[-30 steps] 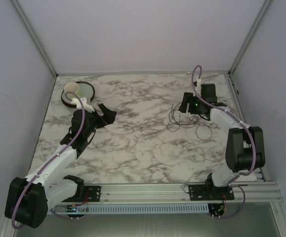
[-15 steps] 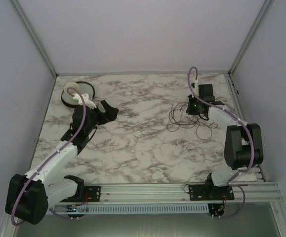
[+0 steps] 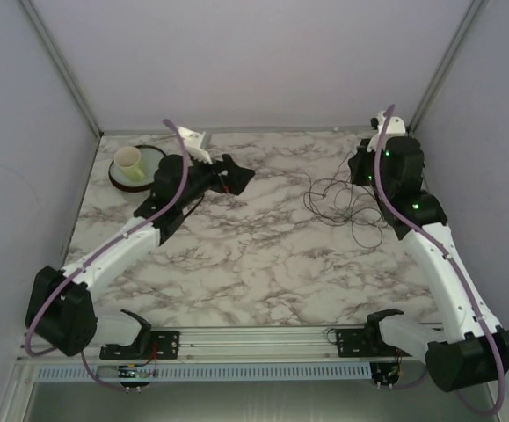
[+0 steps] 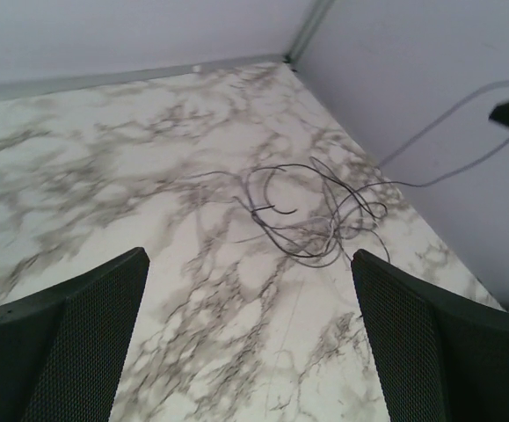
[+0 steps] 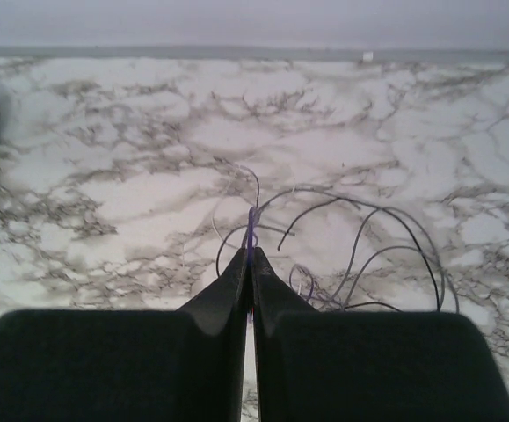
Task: Zip-tie the wires
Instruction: Pick up the cable at the center of the board.
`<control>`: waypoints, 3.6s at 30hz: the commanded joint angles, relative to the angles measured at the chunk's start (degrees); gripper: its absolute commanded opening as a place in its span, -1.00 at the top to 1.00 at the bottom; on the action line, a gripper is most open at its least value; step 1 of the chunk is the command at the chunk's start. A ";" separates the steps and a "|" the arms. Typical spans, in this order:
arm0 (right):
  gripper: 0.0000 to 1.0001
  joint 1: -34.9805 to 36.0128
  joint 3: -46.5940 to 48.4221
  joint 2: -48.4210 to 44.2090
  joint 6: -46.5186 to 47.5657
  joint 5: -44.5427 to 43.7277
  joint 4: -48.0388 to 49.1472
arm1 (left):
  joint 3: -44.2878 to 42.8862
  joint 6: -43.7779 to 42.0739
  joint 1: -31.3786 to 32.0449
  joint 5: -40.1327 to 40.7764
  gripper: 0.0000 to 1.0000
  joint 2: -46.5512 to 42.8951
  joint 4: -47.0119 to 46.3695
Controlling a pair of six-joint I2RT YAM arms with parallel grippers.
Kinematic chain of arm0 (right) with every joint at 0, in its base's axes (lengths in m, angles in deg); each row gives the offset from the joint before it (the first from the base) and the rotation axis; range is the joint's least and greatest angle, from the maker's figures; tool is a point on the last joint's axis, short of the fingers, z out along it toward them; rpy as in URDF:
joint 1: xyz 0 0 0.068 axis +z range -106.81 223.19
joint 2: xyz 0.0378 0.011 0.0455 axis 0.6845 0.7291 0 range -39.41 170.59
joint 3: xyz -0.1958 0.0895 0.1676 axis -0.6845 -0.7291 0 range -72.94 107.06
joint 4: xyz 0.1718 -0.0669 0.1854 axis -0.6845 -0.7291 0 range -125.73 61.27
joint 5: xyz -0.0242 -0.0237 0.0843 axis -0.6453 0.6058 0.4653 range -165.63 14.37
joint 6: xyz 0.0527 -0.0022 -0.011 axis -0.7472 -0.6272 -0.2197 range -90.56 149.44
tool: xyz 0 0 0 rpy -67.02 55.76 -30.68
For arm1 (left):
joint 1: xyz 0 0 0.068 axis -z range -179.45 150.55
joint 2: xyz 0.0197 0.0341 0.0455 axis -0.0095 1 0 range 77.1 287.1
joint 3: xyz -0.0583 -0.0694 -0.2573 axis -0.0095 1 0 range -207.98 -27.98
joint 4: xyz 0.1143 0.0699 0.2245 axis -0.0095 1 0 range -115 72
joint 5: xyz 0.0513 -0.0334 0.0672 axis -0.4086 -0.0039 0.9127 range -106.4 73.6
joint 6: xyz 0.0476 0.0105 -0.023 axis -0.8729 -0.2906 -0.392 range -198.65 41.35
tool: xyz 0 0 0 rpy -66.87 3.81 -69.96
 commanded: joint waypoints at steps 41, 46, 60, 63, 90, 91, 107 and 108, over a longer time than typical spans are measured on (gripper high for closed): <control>1.00 0.19 9.78 -3.62 -2.63 -0.58 -6.98 | -39.61 -18.90 20.31 -7.52 -0.02 56.43 -8.65; 1.00 0.19 9.37 -4.19 -2.38 -2.91 -7.08 | -39.42 -21.01 20.28 -3.56 0.78 54.30 -6.61; 1.00 0.25 9.43 -4.20 0.46 -13.21 -7.38 | -49.33 -23.28 18.55 2.99 1.00 39.60 5.89; 1.00 0.18 9.39 -4.46 0.97 -14.40 -7.33 | -51.75 -20.65 18.52 2.22 1.00 39.17 5.05; 1.00 10.24 4.93 6.29 3.02 0.26 -10.89 | -30.59 -14.60 10.12 43.87 1.00 1.41 66.85; 1.00 10.44 6.00 5.87 2.48 -2.63 -10.45 | -31.26 -14.69 9.64 43.34 1.00 0.50 66.45; 1.00 10.67 8.54 -7.77 5.02 -29.96 -2.17 | -58.33 -16.02 9.47 30.28 1.00 0.76 62.72; 1.00 10.64 7.20 -8.97 5.18 -29.98 -0.57 | -58.88 -15.81 9.46 29.71 1.00 0.28 62.58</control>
